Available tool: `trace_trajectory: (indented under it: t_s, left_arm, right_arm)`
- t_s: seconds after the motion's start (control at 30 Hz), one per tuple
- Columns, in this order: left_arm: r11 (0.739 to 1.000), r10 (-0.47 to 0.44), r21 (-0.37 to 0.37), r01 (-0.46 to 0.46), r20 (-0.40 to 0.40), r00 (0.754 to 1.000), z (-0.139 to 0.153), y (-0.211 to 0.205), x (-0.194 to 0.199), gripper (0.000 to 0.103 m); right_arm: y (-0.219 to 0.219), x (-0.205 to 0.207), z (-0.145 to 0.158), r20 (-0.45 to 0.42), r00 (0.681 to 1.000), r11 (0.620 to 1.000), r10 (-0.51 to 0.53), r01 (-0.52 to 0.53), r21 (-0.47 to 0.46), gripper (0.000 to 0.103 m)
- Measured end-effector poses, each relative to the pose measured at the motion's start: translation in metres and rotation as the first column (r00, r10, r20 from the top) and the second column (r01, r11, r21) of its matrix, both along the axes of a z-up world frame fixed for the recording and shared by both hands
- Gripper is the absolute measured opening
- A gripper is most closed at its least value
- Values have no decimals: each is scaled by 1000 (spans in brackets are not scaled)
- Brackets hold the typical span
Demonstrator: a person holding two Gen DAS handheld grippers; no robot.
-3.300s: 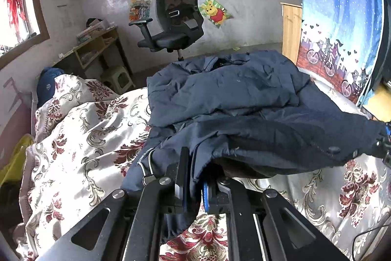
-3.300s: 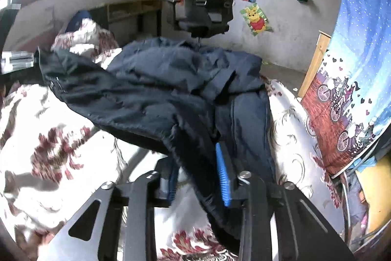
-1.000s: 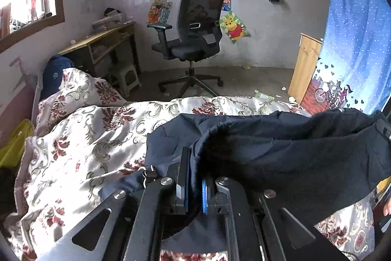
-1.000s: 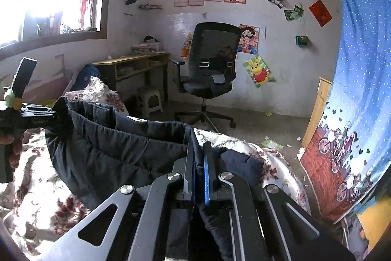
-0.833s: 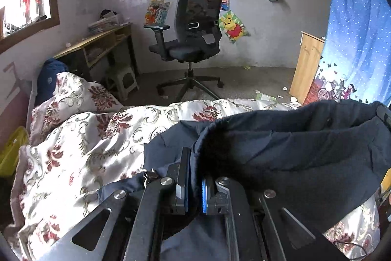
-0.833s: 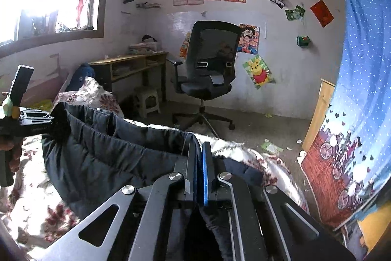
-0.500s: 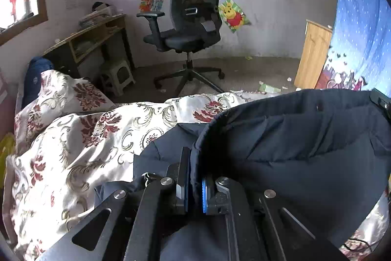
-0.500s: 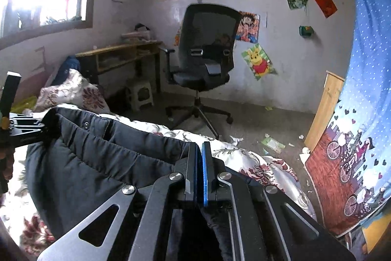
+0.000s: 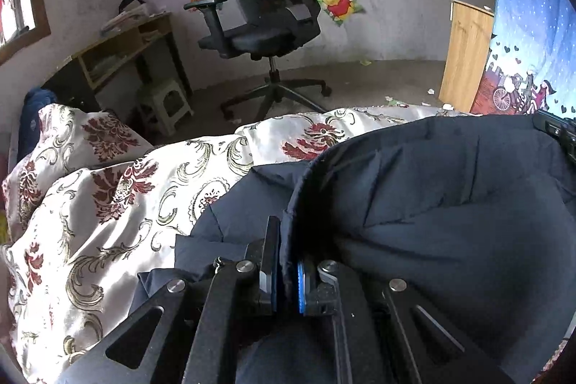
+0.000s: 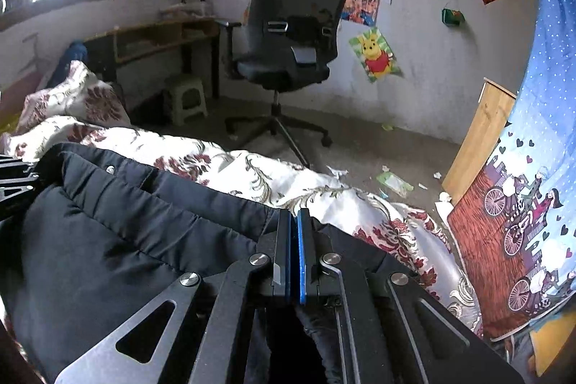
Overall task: Fold large clothes
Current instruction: 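Lift the hem with both tools and fold it over the jacket body, then open both tools to release the folded hem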
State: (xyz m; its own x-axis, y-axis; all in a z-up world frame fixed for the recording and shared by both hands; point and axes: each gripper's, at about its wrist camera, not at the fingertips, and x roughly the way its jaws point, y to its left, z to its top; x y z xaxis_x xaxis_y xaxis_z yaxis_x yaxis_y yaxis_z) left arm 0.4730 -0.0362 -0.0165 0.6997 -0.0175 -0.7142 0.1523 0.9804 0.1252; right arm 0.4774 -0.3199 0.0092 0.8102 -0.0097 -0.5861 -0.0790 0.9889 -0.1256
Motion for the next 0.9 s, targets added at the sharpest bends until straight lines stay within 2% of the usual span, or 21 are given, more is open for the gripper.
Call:
trace_trajectory:
  t_s: [0.27,0.4,0.43,0.5,0.53,0.57,0.6,0.63,0.67,0.7,0.83,0.9]
  left_arm:
    - [1000,2,-5,-2,-11,1000,-7,0,4,9]
    - [1000,-4,-19,3,-10,1000,-10,2,2,13]
    - [1000,-6,-23,5,-9,1000,-9,2,1,17]
    - [1000,0,-31,0,-1,1000,-7,4,0,31]
    - [999,12,-30,-12,4,1000,-6,5,-1,46]
    - [999,30,-36,-29,13,999,-4,7,-1,65]
    - [998,38,-46,-37,20,999,-2,9,-2,76]
    - [997,50,-65,-47,37,998,2,12,-5,93]
    - [995,61,-88,-55,59,996,6,16,-9,98]
    - [993,60,-105,-53,70,996,8,17,-11,98]
    - [992,65,-111,-57,70,995,13,19,-14,98]
    - [992,64,-109,-56,75,995,15,19,-17,98]
  right_arm:
    - [-2,9,-9,-21,1000,1000,-11,11,5,3]
    - [-8,6,-7,-18,1000,998,-1,2,55,4]
    - [-12,5,-6,-20,1000,997,3,-2,71,4]
    - [-15,3,-4,-22,1000,995,9,-7,103,5]
    - [-17,1,-4,-21,1000,994,6,-4,108,8]
    - [-18,-1,-2,-20,1000,993,3,0,116,17]
    - [-19,-4,0,-14,1000,992,1,1,124,24]
    - [-21,-6,1,-6,1000,991,-2,3,131,45]
    - [-22,-10,4,7,1000,990,-6,5,139,66]
    - [-24,-15,7,27,1000,989,-8,4,149,70]
    - [-27,-31,19,54,999,985,0,-9,171,72]
    - [-29,-38,22,54,999,983,-3,-7,184,76]
